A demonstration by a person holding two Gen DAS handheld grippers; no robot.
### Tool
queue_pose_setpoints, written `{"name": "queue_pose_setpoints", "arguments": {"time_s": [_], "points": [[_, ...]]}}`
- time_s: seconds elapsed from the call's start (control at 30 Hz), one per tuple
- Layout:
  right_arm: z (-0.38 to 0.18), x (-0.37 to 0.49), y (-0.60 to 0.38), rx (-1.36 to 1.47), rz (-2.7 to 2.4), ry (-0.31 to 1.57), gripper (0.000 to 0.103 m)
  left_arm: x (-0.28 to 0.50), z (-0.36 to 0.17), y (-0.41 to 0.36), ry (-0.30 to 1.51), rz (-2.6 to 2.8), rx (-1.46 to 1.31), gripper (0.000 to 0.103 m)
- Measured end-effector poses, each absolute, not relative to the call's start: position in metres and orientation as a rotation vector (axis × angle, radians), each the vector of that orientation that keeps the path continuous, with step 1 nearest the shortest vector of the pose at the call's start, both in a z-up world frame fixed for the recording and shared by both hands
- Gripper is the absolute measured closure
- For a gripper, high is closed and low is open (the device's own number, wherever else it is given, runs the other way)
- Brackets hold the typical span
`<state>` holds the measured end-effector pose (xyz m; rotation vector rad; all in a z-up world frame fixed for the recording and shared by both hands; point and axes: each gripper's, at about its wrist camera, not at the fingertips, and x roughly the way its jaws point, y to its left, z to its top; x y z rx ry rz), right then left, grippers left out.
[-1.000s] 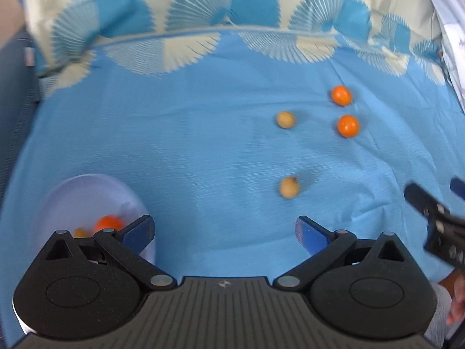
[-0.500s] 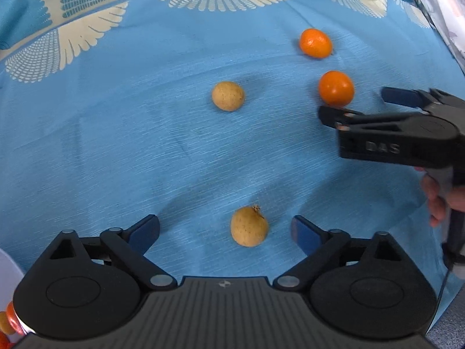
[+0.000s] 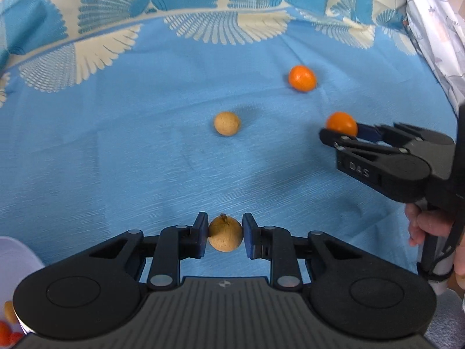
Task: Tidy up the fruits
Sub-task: 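Grasp a yellow-brown fruit with the left tool while the right tool grasps a tangerine, then carry the yellow-brown fruit and tangerine in both tools over the plate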
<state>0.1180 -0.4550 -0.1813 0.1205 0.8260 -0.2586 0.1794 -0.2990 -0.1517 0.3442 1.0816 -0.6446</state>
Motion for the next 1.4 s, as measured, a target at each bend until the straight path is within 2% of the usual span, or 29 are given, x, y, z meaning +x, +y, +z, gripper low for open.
{"name": "queue_pose_setpoints", "arguments": {"time_s": [0.23,0.57,0.97,1.4], "points": [[-0.13,0.073,-0.427,0.125,-0.255,0.775,0.064,0.148,-0.088,-0.257,1.018,-0.589,0.321,0.075],[-0.055,-0.006,-0.317,0.137,-0.07,0.699,0.064,0.09,-0.022,-0.148,0.987,-0.468,0.276,0.075],[0.001,-0.064,-0.2,0.117,0.115,0.678,0.064,0.034,0.003,-0.025,0.98,-0.319,0.174,0.075],[0.017,-0.106,-0.141,0.043,0.191,0.695,0.064,-0.005,0.015,0.044,0.937,-0.276,0.063,0.075]]}}
